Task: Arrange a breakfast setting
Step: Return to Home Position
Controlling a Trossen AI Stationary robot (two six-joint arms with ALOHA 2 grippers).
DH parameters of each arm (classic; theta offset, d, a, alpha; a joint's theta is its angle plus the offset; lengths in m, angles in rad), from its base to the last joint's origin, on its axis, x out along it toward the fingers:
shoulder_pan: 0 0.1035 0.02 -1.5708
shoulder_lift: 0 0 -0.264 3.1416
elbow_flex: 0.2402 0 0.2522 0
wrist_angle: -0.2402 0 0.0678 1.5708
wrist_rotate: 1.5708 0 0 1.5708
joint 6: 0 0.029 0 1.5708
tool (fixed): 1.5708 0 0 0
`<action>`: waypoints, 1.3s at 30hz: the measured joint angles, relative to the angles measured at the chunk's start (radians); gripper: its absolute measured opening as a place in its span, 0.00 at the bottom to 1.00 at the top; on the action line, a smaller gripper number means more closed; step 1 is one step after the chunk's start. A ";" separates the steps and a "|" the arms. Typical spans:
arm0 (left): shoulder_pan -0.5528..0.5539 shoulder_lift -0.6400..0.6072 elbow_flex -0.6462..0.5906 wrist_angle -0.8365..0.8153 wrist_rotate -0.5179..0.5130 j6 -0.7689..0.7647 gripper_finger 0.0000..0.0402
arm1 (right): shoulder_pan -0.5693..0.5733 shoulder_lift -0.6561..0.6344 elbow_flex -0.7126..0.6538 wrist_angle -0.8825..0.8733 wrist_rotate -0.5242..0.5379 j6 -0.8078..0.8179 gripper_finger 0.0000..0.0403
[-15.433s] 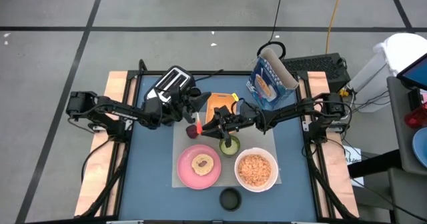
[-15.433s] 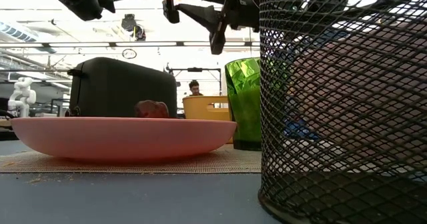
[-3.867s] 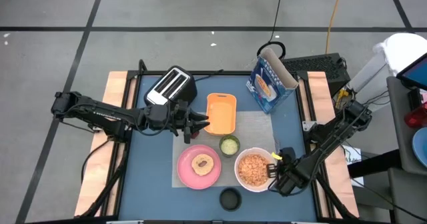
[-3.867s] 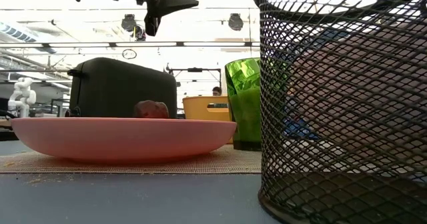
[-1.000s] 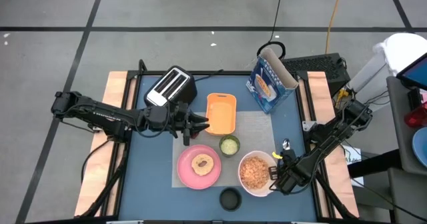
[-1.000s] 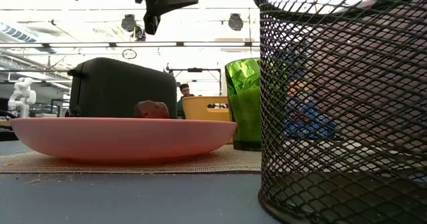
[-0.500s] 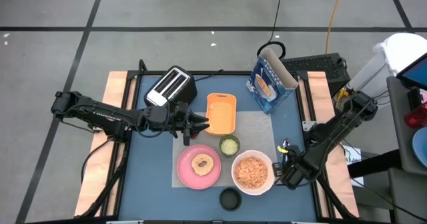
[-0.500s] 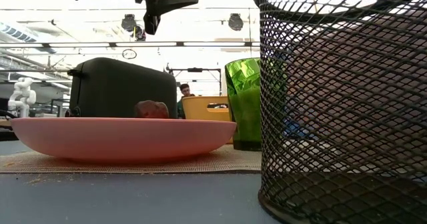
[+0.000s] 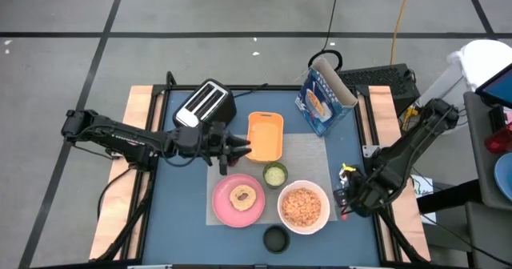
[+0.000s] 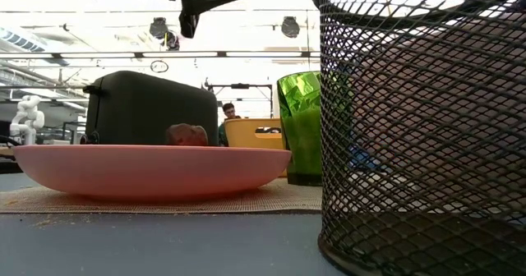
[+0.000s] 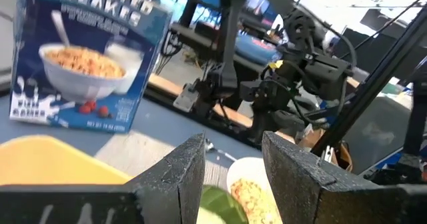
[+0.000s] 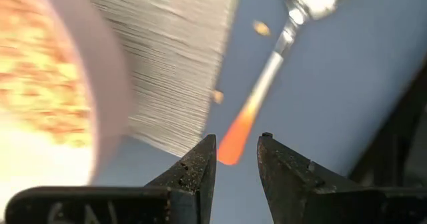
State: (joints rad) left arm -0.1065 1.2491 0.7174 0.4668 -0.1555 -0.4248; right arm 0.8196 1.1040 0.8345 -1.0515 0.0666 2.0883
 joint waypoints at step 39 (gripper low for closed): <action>0.003 -1.097 -0.260 -0.700 -0.071 0.397 0.38 | 0.000 -0.314 0.000 0.387 0.510 -1.203 0.25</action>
State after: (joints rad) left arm -0.1032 0.1523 0.4577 -0.2328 -0.2264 -0.0277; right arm 0.8196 0.7902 0.8349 -0.6646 0.5762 0.8856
